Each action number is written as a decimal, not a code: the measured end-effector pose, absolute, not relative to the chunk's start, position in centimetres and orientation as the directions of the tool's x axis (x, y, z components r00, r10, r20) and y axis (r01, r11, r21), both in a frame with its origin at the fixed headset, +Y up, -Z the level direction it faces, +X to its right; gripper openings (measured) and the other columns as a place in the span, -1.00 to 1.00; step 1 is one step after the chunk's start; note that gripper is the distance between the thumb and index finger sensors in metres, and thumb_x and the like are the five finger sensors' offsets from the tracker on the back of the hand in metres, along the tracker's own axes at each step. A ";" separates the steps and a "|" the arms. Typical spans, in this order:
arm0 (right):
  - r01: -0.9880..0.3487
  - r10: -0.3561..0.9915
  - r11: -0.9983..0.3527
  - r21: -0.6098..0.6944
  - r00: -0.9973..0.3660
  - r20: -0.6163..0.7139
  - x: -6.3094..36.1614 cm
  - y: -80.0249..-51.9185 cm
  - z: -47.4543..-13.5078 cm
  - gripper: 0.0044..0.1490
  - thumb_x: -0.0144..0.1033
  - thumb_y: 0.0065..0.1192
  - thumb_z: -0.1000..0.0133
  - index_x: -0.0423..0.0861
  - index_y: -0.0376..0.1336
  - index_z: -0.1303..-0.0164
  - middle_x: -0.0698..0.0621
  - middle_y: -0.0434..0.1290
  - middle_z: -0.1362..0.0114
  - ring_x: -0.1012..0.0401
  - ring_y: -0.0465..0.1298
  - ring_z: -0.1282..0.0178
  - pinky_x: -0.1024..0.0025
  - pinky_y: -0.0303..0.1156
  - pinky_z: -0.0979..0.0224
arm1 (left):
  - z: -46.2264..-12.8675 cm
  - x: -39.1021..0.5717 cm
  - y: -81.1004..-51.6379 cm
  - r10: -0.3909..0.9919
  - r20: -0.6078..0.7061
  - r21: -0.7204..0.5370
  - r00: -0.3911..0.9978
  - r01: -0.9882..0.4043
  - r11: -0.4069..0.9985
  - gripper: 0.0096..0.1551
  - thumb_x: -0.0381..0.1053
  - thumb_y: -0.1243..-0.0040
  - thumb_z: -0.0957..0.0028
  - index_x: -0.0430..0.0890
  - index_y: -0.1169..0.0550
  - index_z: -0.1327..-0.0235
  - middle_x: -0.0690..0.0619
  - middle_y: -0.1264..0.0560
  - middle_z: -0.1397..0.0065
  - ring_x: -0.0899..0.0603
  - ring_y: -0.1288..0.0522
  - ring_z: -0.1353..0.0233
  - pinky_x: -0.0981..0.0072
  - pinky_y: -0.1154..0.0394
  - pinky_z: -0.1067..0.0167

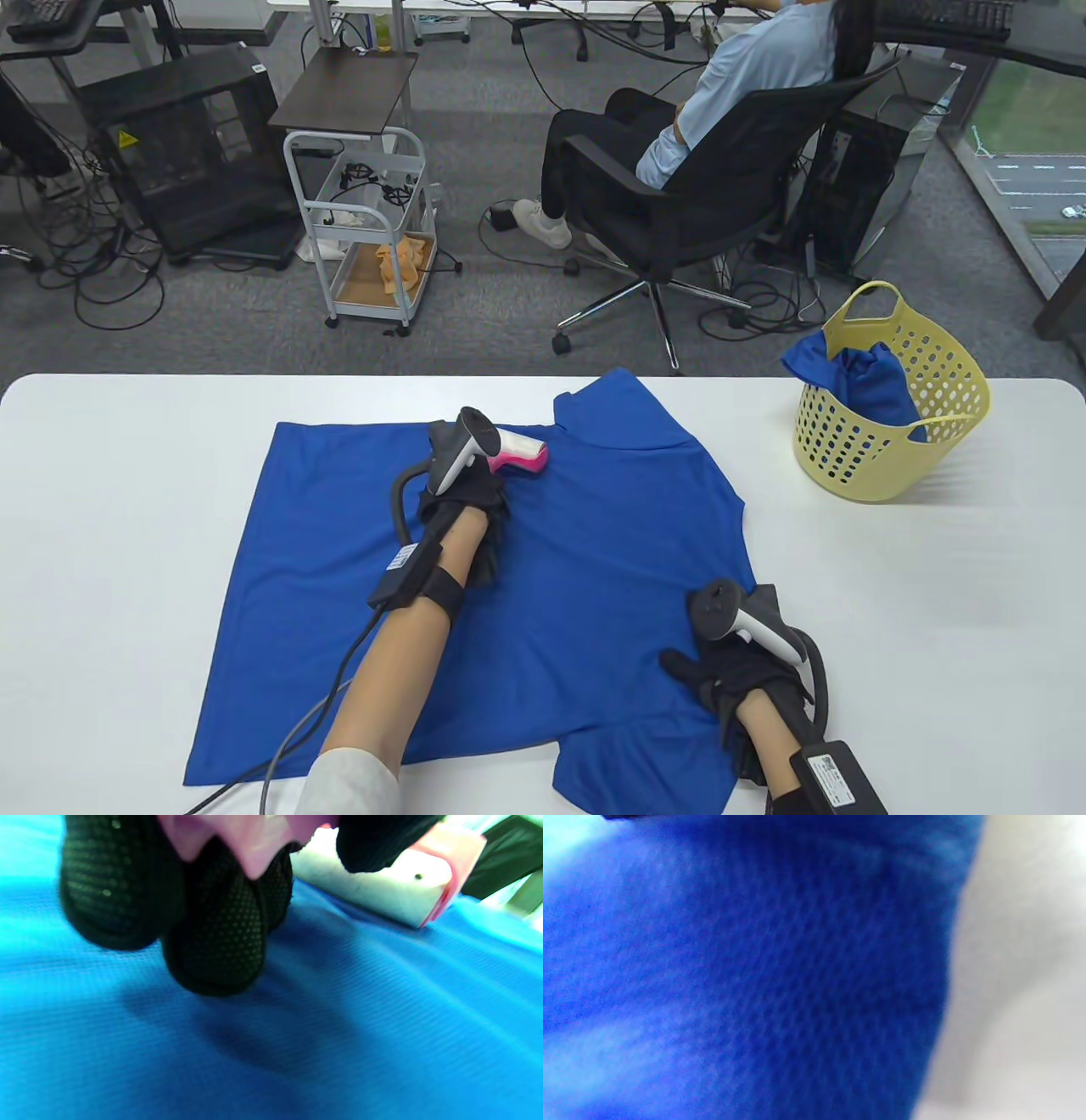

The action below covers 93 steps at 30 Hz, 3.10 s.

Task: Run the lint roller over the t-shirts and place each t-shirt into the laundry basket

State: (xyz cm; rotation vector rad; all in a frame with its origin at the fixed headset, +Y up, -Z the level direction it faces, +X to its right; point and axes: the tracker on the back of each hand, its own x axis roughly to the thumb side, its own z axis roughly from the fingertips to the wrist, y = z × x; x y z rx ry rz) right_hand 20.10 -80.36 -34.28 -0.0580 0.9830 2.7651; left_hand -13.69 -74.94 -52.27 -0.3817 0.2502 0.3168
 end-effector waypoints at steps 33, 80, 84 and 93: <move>-0.214 0.188 -0.761 0.613 -0.976 -0.108 20.1 -80.4 -34.3 0.04 0.33 -0.33 -0.12 0.13 -0.66 -0.44 -0.13 -0.76 -0.55 -0.18 -0.69 -0.45 -0.45 -0.56 -0.33 | -43.8 -17.8 -72.5 0.105 -0.329 -0.365 0.939 -0.229 0.902 -0.27 0.21 0.09 -0.16 0.23 0.00 -0.58 -0.03 -0.51 -0.27 0.14 -0.74 0.47 0.46 -0.68 0.51; -0.221 0.198 -0.755 0.617 -0.974 -0.107 20.1 -80.4 -34.3 0.04 0.33 -0.33 -0.13 0.12 -0.67 -0.44 -0.13 -0.77 -0.54 -0.18 -0.70 -0.45 -0.45 -0.57 -0.32 | -51.7 -20.4 -75.7 0.243 -0.473 -0.243 0.847 -0.390 0.888 -0.15 0.16 -0.08 -0.13 0.36 0.14 -0.49 -0.08 -0.47 -0.35 -0.11 -0.78 0.12 0.27 -0.70 0.18; -0.222 0.198 -0.753 0.619 -0.974 -0.108 20.1 -80.4 -34.3 0.04 0.33 -0.33 -0.13 0.12 -0.67 -0.44 -0.13 -0.77 -0.54 -0.19 -0.70 -0.44 -0.45 -0.57 -0.32 | -52.7 -20.4 -74.9 0.233 -0.414 -0.234 0.880 -0.350 0.907 -0.12 0.16 -0.09 -0.11 0.32 0.14 -0.48 -0.03 -0.49 -0.33 -0.02 -0.79 0.12 0.35 -0.72 0.19; -0.225 0.202 -0.752 0.620 -0.973 -0.108 20.1 -80.4 -34.3 0.04 0.32 -0.32 -0.13 0.12 -0.67 -0.44 -0.13 -0.77 -0.54 -0.19 -0.71 -0.44 -0.45 -0.58 -0.32 | -44.3 -26.5 -67.6 0.459 -0.286 -0.022 0.841 -0.485 0.874 -0.20 0.17 -0.11 -0.10 0.26 -0.03 -0.54 -0.03 -0.54 -0.26 0.04 -0.79 0.25 0.42 -0.72 0.32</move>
